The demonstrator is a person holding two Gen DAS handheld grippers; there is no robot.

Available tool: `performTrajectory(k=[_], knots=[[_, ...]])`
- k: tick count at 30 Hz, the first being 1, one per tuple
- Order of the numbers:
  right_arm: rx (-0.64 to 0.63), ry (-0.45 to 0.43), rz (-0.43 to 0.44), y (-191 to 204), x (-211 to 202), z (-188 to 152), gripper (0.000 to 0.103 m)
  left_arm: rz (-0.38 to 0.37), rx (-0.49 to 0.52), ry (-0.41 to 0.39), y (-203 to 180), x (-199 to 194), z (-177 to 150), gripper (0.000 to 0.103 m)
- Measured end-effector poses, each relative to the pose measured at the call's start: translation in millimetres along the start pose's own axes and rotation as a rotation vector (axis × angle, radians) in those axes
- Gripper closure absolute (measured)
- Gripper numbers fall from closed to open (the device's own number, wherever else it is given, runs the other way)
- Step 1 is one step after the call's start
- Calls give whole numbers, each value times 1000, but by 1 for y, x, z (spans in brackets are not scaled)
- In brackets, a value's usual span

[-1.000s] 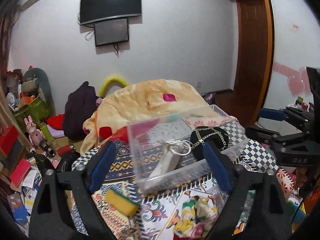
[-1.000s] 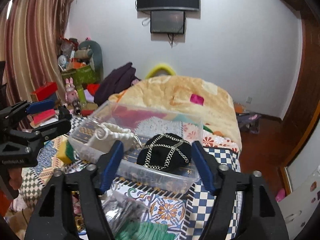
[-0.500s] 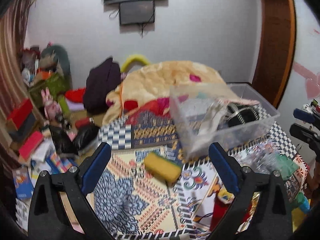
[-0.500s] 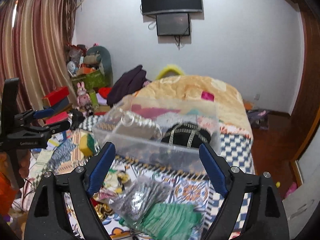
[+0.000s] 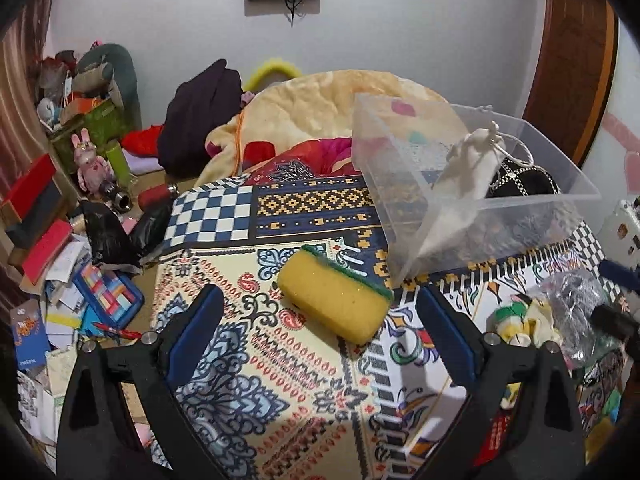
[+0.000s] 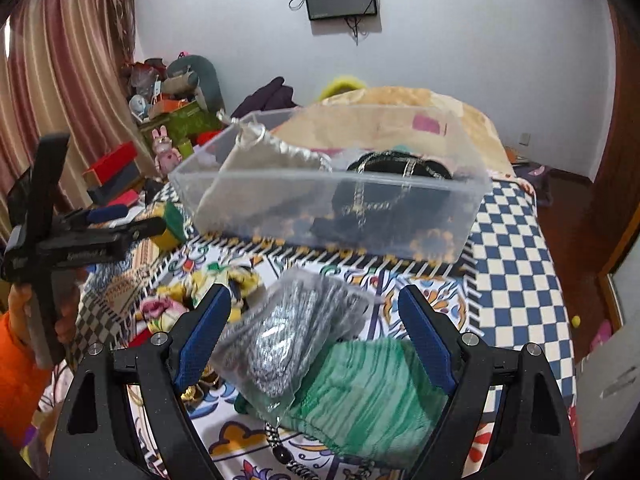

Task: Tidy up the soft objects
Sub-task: 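Grasp the yellow sponge with the left tool while the right tool grasps the silver mesh bag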

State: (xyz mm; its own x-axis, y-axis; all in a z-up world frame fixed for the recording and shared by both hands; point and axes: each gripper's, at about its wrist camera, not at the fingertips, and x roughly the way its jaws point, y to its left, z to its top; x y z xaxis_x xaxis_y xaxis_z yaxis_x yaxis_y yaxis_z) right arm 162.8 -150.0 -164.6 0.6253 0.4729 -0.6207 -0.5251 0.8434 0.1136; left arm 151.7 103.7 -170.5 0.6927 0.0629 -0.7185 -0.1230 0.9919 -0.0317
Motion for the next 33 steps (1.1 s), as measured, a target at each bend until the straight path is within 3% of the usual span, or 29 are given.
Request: performTrajectory(k=[2, 6, 9, 15, 23, 33], knots=[[-10, 6, -1, 1, 0, -1, 22, -5, 4, 14, -1, 6, 1, 16], [-32, 30, 10, 5, 4, -2, 43, -11, 15, 41, -3, 15, 1, 27], [-46, 33, 19, 8, 5, -5, 54, -31, 7, 56, -3, 19, 1, 41], [-48, 18, 25, 7, 0, -3, 76, -45, 24, 40, -8, 15, 0, 49], [-49, -18, 20, 8, -10, 1, 84, -37, 53, 5, -16, 0, -3, 52], [-33, -84, 9, 4, -33, 12, 85, -32, 81, -80, -24, -42, -5, 53]])
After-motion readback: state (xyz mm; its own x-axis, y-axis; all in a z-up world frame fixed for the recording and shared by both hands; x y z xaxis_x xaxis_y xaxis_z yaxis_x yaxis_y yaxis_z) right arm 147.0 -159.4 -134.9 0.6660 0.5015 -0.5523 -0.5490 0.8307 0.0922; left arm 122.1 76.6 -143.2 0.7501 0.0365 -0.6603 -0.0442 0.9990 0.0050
